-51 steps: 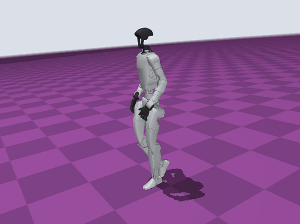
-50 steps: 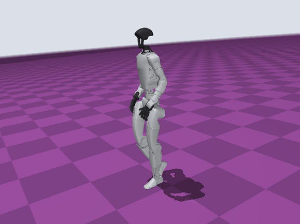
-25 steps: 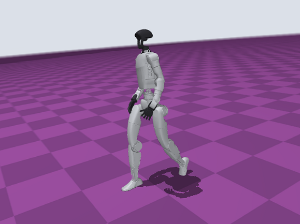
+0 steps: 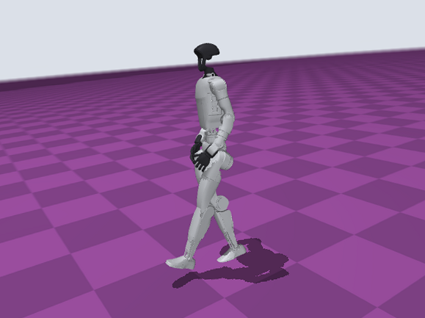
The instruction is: Walk run
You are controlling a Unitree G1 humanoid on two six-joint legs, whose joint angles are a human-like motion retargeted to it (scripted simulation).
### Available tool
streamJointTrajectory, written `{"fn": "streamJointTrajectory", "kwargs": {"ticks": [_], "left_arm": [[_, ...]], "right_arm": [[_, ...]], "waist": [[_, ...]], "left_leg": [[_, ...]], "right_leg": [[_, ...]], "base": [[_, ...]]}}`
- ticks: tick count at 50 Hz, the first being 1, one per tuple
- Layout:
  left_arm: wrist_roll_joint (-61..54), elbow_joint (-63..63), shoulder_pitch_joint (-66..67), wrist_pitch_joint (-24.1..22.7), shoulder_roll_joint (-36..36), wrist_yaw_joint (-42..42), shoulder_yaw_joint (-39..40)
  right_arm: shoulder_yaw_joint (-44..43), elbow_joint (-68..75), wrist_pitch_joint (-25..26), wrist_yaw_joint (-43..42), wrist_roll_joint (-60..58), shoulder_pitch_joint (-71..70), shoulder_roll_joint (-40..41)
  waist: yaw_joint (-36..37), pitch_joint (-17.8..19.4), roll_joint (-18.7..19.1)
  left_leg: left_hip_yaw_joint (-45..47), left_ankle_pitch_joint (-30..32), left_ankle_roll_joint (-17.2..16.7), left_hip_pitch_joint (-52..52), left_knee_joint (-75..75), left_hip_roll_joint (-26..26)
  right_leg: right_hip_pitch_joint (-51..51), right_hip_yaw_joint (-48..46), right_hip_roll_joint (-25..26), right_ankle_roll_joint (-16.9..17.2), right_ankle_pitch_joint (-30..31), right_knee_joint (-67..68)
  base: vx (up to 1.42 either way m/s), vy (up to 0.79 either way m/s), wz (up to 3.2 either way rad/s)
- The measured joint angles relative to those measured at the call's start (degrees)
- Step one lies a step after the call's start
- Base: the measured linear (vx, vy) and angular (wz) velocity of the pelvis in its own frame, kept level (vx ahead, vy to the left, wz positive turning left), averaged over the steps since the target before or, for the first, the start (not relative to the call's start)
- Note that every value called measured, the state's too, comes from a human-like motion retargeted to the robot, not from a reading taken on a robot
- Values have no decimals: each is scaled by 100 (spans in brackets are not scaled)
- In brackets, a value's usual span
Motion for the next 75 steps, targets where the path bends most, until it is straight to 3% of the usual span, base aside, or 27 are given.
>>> {"fn": "streamJointTrajectory", "kwargs": {"ticks": [2,6,8,10,13,15,17,20,25,34,38,42,45,48,52,55,60,64,70,75], "left_arm": [[-74,9,-43,89,-66,-144,116],[-207,-150,-74,115,-105,-76,217],[-214,-248,-66,103,-92,42,228],[-135,-267,-39,220,-80,-66,283],[-84,-310,-32,518,53,-300,264],[-28,-384,-41,556,206,-296,174],[-24,-303,-77,495,290,-331,149],[-126,-16,-152,683,220,-508,102],[-147,134,-187,741,228,-571,-55],[-249,498,-120,774,68,-675,17],[-252,597,-118,752,23,-648,80],[-360,755,-56,717,-26,-606,106],[-685,1030,-29,783,-103,-611,157],[-1046,1236,11,792,-241,-602,349],[-1273,1304,-44,598,-261,-540,169],[-976,911,-80,393,4,-356,-131],[-365,390,-37,159,108,73,-84],[-514,199,78,-13,3,290,21],[-870,95,151,-272,-90,432,130],[-1012,155,133,-193,-116,385,134]], "right_arm": [[-78,46,9,16,68,48,91],[-150,172,103,208,114,27,168],[-220,234,143,273,136,20,230],[-204,316,141,265,144,17,293],[8,471,152,140,77,-76,360],[153,429,184,70,-110,-160,278],[182,332,230,33,-445,-241,228],[47,195,229,-105,-538,-268,271],[-25,-119,5,-651,-285,-207,243],[38,-539,202,-769,-896,-170,109],[48,-538,249,-749,-730,-142,140],[53,-553,293,-535,-629,-198,164],[4,-639,332,-748,-509,-172,179],[18,-679,409,-798,-364,-141,177],[-36,-708,601,-120,-264,-208,36],[28,-793,665,-306,-464,-244,-167],[37,-546,584,-113,-372,-258,-14],[-24,-353,576,127,-347,-225,30],[11,-208,515,175,-42,-157,38],[42,-150,559,279,-147,-209,-34]], "waist": [[167,6,12],[542,-89,-109],[650,-191,-157],[693,-287,-171],[504,-327,-105],[464,-224,-103],[492,-186,65],[408,-119,317],[-204,-33,389],[-848,156,-25],[-966,158,6],[-1119,106,51],[-1270,-31,222],[-1392,-135,357],[-1345,-167,296],[-1329,-198,32],[-1104,-120,-190],[-677,-70,-194],[-284,122,28],[21,111,25]], "left_leg": [[233,2,12,1,105,96],[265,247,498,114,562,195],[178,551,610,239,598,164],[297,835,507,361,712,292],[169,756,745,564,1029,467],[176,547,906,843,1126,441],[153,398,941,1096,1054,587],[14,267,934,1437,916,705],[-457,153,1072,1997,562,301],[-917,-298,1222,3193,303,-431],[-1060,-494,1251,3531,366,-463],[-1140,-537,1144,3749,505,-445],[-1203,-250,858,3825,704,-262],[-1195,684,348,3831,1128,-43],[-1027,2515,-411,3397,2540,170],[-552,3306,-457,2850,3896,329],[-391,1862,-94,1774,4892,606],[-70,839,7,1010,4337,704],[229,654,94,332,2303,858],[-347,309,-104,-131,700,487]], "right_leg": [[142,-43,64,-25,59,55],[362,58,-17,106,518,285],[414,-31,-101,262,1061,495],[409,23,-104,493,1937,877],[152,71,-59,975,3205,1814],[-247,29,-147,1130,3365,3087],[-554,-163,-138,1051,3273,3550],[-1030,-274,-69,837,2406,3679],[-1792,-224,-247,1168,1250,2849],[-2682,189,-918,1523,977,248],[-2931,-434,-1155,2117,797,-466],[-2992,-418,-1209,1724,813,-165],[-2828,-921,-1275,1357,1006,20],[-2606,-308,-1050,1189,1407,9],[-2154,-327,-1108,739,1135,64],[-1799,-314,-1218,468,805,77],[-1228,-333,-1005,292,507,-100],[-976,-59,-682,140,310,-145],[-525,68,-123,-97,-50,-152],[-179,307,-1,-238,-327,-50]], "base": [[72,-5,-50],[84,-4,-77],[101,1,-54],[92,-2,-45],[92,-2,-7],[77,1,-12],[71,4,-34],[62,5,20],[64,1,110],[64,-10,76],[65,-16,48],[70,-25,50],[78,-30,60],[86,-39,44],[72,-31,28],[65,-33,18],[60,-30,-14],[64,-23,-76],[58,-14,-51],[66,-7,-67]]}}
